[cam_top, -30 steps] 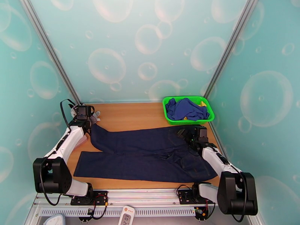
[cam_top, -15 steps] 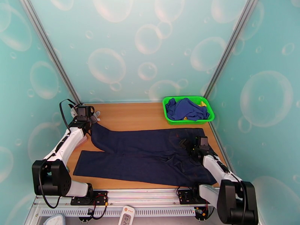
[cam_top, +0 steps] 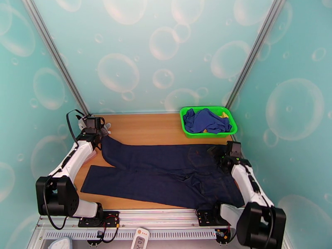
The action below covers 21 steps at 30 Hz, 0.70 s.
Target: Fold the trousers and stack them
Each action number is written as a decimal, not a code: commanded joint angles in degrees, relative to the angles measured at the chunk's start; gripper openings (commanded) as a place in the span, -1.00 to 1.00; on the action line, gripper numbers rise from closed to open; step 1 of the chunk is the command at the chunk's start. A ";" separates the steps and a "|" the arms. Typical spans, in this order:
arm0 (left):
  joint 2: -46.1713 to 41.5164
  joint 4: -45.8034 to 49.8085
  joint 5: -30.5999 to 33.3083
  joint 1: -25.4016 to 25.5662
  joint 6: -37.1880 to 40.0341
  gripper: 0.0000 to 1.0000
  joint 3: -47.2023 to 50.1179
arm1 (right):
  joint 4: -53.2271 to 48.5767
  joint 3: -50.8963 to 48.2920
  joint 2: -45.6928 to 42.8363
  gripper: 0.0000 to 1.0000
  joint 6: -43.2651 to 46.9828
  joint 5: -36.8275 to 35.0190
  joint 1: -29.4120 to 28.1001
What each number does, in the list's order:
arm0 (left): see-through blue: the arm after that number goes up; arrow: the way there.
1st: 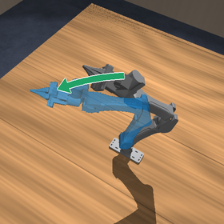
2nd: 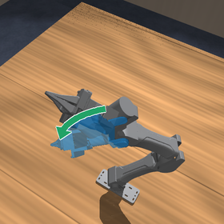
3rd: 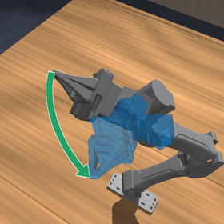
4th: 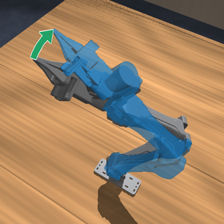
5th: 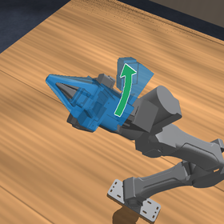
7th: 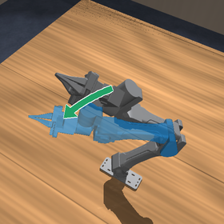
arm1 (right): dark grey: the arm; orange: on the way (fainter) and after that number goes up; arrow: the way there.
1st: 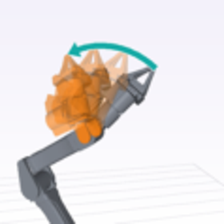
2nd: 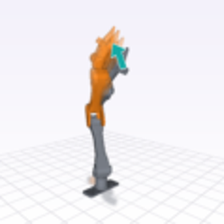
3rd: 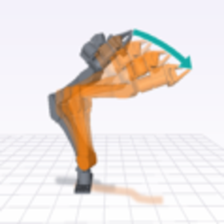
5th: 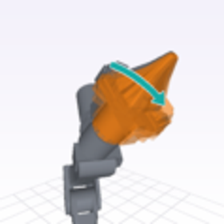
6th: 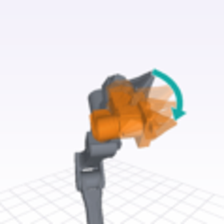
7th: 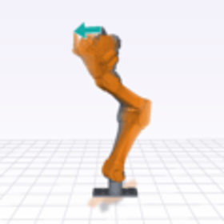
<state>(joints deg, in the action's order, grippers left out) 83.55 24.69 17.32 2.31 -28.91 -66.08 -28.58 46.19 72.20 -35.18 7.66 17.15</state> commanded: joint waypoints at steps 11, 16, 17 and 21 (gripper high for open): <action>-1.69 -0.90 -0.41 0.68 1.11 -1.00 1.21 | 17.08 6.51 19.63 0.60 13.95 0.05 9.85; -2.81 -2.24 -2.11 1.12 0.48 -1.00 3.02 | 21.23 8.03 23.48 0.42 13.13 4.99 11.83; -3.31 -2.47 -2.20 1.34 0.20 -1.00 3.39 | 21.09 8.71 24.41 0.42 13.12 5.00 11.89; -5.50 -2.83 -2.88 1.73 -0.61 -1.00 4.51 | 19.70 10.79 27.36 0.43 14.15 5.60 12.14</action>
<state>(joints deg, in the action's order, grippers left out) 80.77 23.86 15.79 3.49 -28.56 -62.41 -10.11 55.02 98.08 -22.83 11.81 29.17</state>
